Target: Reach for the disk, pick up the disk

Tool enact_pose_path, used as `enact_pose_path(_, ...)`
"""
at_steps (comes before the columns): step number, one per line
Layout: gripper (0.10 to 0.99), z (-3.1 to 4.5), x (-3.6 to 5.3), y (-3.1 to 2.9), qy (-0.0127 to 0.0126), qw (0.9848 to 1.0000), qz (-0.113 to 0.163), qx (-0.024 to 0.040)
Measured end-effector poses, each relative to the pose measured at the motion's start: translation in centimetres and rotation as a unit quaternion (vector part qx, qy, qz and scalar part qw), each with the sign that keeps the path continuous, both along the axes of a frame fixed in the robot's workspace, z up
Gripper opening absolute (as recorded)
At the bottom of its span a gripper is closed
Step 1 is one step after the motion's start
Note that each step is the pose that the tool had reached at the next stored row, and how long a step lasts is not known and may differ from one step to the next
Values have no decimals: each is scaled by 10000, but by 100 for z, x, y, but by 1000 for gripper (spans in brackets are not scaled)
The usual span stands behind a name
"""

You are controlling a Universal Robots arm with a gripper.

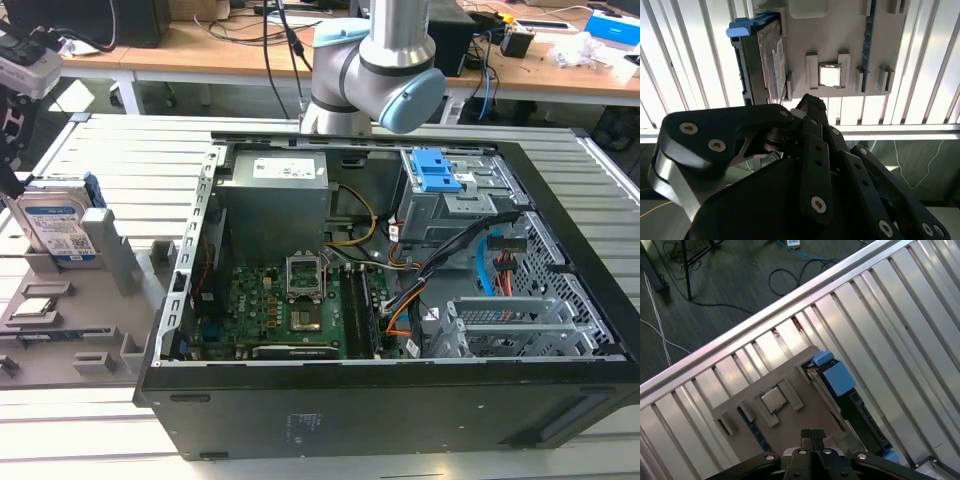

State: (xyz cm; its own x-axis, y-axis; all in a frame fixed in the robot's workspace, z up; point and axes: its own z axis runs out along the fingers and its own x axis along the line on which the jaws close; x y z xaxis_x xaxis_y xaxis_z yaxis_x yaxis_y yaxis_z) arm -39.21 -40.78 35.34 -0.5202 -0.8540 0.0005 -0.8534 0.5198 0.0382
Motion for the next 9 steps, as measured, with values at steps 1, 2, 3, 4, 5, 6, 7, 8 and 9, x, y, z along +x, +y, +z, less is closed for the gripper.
enact_pose_path(1,106,0,0,0,0,10000,54,0)
enact_pose_path(2,106,0,0,0,0,10000,100,0)
enact_pose_path(3,106,0,0,0,0,9999,154,0)
enact_pose_path(4,106,0,0,0,0,9998,192,0)
enact_pose_path(5,106,0,0,0,0,9997,249,0)
enact_pose_path(6,106,0,0,0,0,9996,290,0)
enact_pose_path(7,106,0,0,0,0,9994,339,0)
enact_pose_path(8,106,0,0,0,0,9993,376,0)
enact_pose_path(9,106,0,0,0,0,9990,442,0)
